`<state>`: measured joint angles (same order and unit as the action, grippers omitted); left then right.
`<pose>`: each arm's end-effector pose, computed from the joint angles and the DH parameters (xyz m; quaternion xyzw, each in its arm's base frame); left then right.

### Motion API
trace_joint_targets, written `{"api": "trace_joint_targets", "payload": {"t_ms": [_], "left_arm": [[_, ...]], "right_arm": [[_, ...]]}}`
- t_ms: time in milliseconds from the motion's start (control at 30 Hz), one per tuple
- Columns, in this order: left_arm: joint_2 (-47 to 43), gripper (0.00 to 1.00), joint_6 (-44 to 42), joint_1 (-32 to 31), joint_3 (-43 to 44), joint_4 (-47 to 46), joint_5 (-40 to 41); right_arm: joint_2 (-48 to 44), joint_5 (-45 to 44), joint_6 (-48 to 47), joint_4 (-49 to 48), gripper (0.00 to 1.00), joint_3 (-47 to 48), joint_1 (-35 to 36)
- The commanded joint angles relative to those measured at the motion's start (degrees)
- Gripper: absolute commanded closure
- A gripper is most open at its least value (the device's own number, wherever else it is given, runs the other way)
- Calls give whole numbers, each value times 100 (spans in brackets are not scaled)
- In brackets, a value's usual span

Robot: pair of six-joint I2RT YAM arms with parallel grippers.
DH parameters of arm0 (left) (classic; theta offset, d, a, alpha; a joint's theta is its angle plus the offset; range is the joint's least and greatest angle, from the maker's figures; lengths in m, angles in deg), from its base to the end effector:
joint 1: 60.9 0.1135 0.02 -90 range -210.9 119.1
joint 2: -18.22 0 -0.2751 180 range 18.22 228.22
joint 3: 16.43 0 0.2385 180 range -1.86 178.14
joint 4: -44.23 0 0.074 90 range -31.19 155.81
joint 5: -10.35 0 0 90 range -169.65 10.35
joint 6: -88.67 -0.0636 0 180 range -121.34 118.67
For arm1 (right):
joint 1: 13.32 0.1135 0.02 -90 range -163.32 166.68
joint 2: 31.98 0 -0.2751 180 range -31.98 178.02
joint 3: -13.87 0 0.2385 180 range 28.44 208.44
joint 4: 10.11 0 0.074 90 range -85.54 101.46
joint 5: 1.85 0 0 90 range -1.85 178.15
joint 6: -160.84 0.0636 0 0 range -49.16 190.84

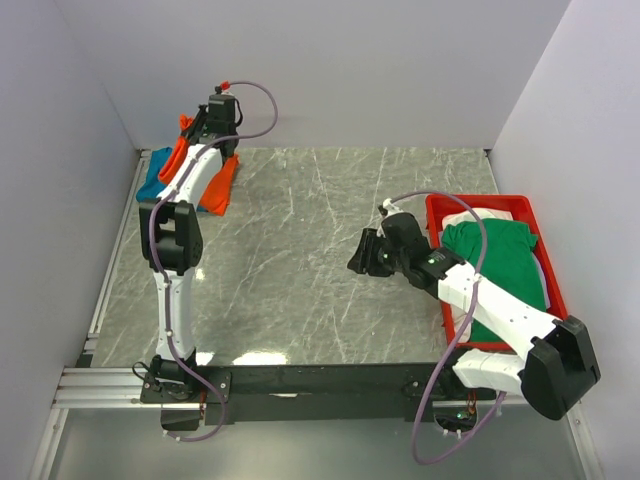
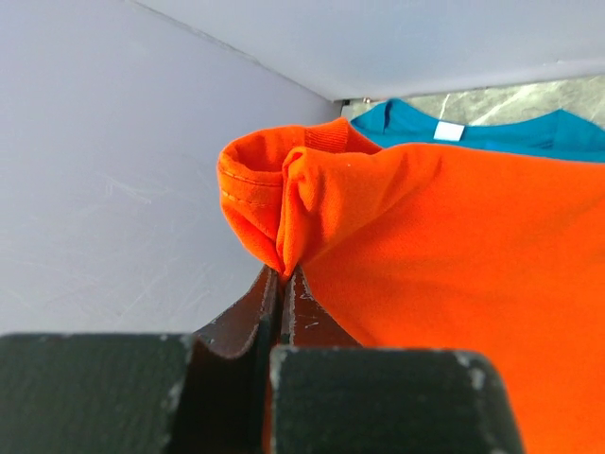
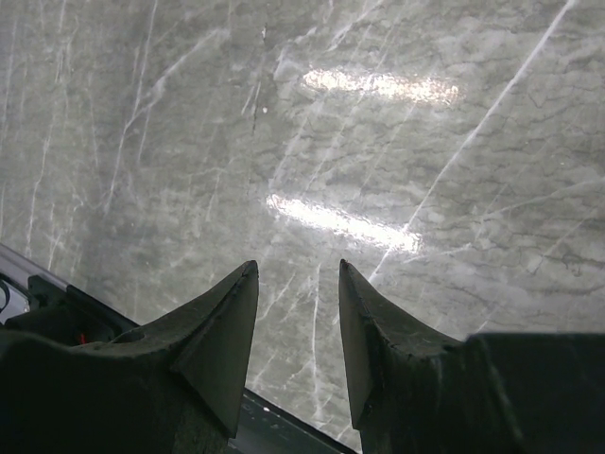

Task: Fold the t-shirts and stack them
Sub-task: Neatly place the folded tshirt to the corner

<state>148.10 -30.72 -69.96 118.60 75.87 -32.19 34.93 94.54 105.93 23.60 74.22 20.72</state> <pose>0.5393 -0.0385 0.2938 0.0563 0.8047 0.4218 0.4138 0.2063 0.1479 0.2506 -0.0151 0.9061 0.2798 0.3170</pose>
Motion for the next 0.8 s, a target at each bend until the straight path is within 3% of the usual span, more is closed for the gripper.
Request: {"api": "trace_joint_targets", "payload": {"t_ms": [0,767], "left_arm": [[-455,100,-138,62,381,-115,-184],[-631,100,29,378,487,-1,-773]], "right_arm": [[50,-191,42,29,54,317,103],[348,-385,33,126,54,590,270]]}}
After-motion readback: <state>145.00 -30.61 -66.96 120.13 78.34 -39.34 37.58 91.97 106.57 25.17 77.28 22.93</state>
